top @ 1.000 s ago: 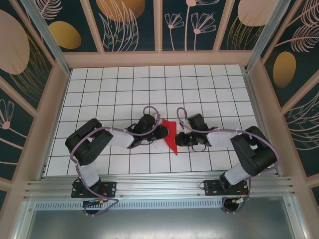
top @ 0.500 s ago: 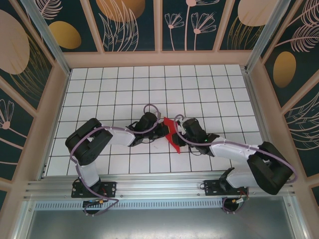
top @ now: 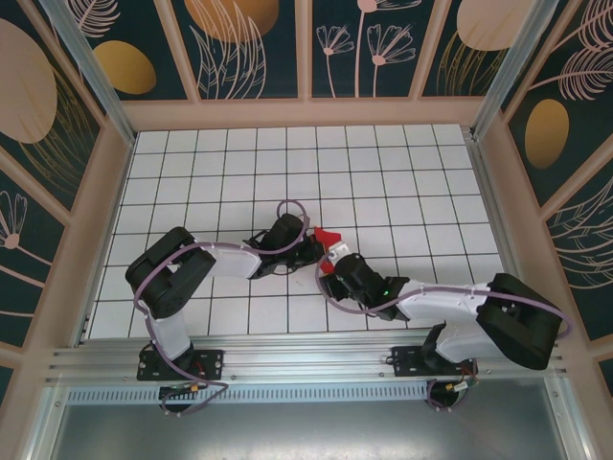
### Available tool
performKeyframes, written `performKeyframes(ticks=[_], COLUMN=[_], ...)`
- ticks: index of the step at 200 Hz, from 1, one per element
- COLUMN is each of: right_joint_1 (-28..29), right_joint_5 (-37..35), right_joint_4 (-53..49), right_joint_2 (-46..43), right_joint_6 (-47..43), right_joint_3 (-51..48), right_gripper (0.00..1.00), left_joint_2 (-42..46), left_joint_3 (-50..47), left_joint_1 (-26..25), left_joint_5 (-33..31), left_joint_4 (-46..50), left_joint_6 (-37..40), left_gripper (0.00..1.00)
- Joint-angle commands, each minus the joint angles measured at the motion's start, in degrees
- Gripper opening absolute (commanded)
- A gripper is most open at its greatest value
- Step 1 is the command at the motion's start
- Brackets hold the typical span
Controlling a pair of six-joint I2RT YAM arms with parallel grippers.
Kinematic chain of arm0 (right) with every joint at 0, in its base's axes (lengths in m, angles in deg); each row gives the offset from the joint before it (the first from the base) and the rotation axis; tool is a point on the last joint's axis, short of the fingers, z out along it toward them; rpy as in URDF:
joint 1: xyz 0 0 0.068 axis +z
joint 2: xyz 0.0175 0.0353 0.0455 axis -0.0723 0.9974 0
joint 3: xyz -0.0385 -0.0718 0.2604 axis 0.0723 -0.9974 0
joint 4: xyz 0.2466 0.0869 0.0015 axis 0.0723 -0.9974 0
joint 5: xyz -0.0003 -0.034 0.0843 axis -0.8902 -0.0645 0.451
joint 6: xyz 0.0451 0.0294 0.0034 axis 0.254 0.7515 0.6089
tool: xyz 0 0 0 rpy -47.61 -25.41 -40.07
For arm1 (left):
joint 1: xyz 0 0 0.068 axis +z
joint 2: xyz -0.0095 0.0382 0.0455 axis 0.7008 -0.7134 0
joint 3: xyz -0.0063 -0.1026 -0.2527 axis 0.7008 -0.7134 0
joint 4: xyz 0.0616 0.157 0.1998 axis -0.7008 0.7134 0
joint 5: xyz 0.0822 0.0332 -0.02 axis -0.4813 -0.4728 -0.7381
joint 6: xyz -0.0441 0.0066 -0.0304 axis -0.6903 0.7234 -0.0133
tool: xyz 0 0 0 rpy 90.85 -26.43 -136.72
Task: Fold a paper plane with a square sheet of paper (pick it up from the middle)
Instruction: Fold the wing for the fifth time at the center of the table.
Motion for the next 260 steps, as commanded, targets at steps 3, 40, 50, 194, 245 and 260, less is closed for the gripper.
performKeyframes(ticks=[3, 40, 50, 194, 245, 260], right_joint_1=[2.4, 3.5, 3.9, 3.7, -0.5, -2.6], right_joint_5=[-9.7, -12.6, -12.9, -10.8, -1.6, 2.2], right_joint_4=[0.8, -0.3, -0.1, 2.5, 11.6, 14.5], right_joint_2=[3.8, 7.8, 8.4, 9.5, 4.5, 2.8], right_joint_6=[-3.4, -4.8, -5.3, -1.2, 3.0, 4.9], right_joint_3=[3.3, 5.0, 5.2, 3.3, -3.2, -5.4], right_gripper=[0.48, 0.45, 0.42, 0.03, 0.01, 0.02], left_joint_2=[-0.2, -0.5, -0.7, 1.3, 7.9, 10.1], left_joint_3=[1.6, 1.7, 1.6, 1.4, -0.3, -1.1], left_joint_1=[0.4, 0.4, 0.4, 0.3, 0.4, 0.4], left_joint_5=[-0.5, -0.3, -0.2, -2.0, -6.4, -7.4], left_joint_4=[1.6, 1.9, 1.7, 4.1, 5.9, 6.0], left_joint_6=[-0.4, -0.3, -0.4, 0.3, 0.4, 0.6], left_gripper=[0.0, 0.0, 0.0, 0.18, 0.56, 0.61])
